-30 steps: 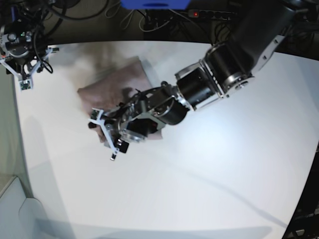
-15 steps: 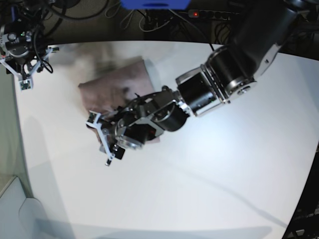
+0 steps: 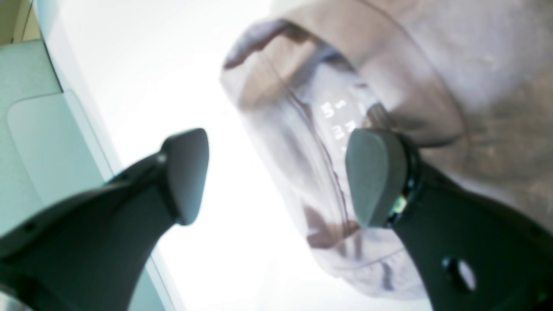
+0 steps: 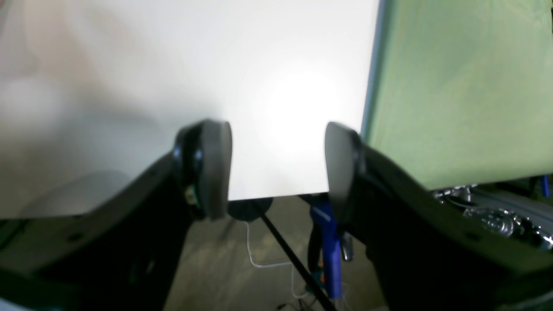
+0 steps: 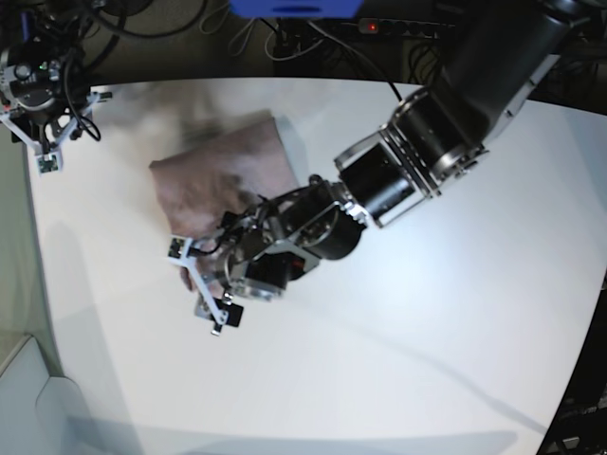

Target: Layout the t-shirt on the table in an organized manner, then fold the t-shirt properly

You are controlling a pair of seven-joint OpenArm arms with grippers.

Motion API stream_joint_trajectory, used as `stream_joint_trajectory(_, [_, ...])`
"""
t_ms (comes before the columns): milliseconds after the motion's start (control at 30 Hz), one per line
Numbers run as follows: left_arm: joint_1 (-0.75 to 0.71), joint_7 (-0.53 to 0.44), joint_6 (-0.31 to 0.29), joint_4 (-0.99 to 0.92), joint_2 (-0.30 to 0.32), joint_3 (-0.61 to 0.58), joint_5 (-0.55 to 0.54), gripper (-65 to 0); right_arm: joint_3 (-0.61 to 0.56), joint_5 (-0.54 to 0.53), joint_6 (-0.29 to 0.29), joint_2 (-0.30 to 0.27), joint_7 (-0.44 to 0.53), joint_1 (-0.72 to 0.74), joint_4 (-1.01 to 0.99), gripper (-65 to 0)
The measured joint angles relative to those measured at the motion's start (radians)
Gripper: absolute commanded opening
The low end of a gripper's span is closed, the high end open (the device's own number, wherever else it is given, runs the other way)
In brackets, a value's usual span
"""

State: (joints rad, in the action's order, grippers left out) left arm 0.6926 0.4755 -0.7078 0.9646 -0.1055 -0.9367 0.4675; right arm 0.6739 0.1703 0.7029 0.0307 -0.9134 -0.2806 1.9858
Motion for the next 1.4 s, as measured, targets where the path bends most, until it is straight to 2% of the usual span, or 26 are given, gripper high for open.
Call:
stream_joint_trajectory(100, [0.0,0.0,0.0,0.0,0.0,0.009,0.0,-16.3,0.0,0.0,0.0,0.0,0.0,0.0,0.0,-30.3])
stream_joint_trajectory(167, [-0.007,0.0,-0.002,0.005,-0.001,0.069,-0.001,-16.4,0.0,0.0,0.0,0.0,0.0,0.0,0.0,-30.3])
stream_joint_trajectory(333, [-0.016,0.007,0.0,0.087,0.0,0.348,0.005,-16.4,0.0,0.004,0.0,0.002,-0.004,0.026,0.0,-30.3])
stream_joint_trajectory(533, [-0.132,0.185,-0.002,0.336,-0.007,0.764,0.002,-16.5,-0.044,0.003,0.0,0.018,-0.003,0.071,-0.004,-30.3])
stream_joint_trajectory(633, [-0.22,0.266,0.005,0.492,0.003,0.951,0.01,-16.5,-0.117,0.004,0.0,0.019,-0.001,0.094,-0.014,-30.3])
stream_joint_trajectory(667, [-0.254,0.29,0.011,0.547,0.024,0.995,0.011,-16.5,-0.139,-0.01,0.0,0.021,0.006,0.104,-0.028,-30.3])
stream_joint_trajectory(800, [-0.435,0.357,0.009,0.723,0.116,1.107,0.016,-16.5,-0.168,0.003,0.0,0.019,-0.002,0.145,-0.137,-30.3])
stream_joint_trajectory(933, [-0.646,0.346,0.004,0.869,0.203,1.203,0.002,-16.5,-0.165,0.006,0.0,0.009,0.01,0.186,-0.237,-30.3])
stream_joint_trajectory(1000, [-0.723,0.352,0.001,0.911,0.225,1.26,0.003,-16.5,-0.167,0.005,0.0,-0.003,0.06,0.19,-0.256,-30.3])
stream_joint_trajectory(1067, [-0.782,0.348,0.004,0.947,0.227,1.329,0.001,-16.5,-0.168,0.005,0.0,-0.002,0.069,0.187,-0.254,-30.3])
stream_joint_trajectory(1167, [-0.848,0.343,0.0,0.978,0.222,1.419,0.001,-16.5,-0.2,0.007,0.0,0.036,0.069,0.173,-0.253,-30.3])
stream_joint_trajectory(1400, [-0.938,0.34,0.0,1.004,0.188,1.551,0.0,-16.5,-0.382,0.004,0.0,0.064,0.072,0.076,-0.163,-30.3])
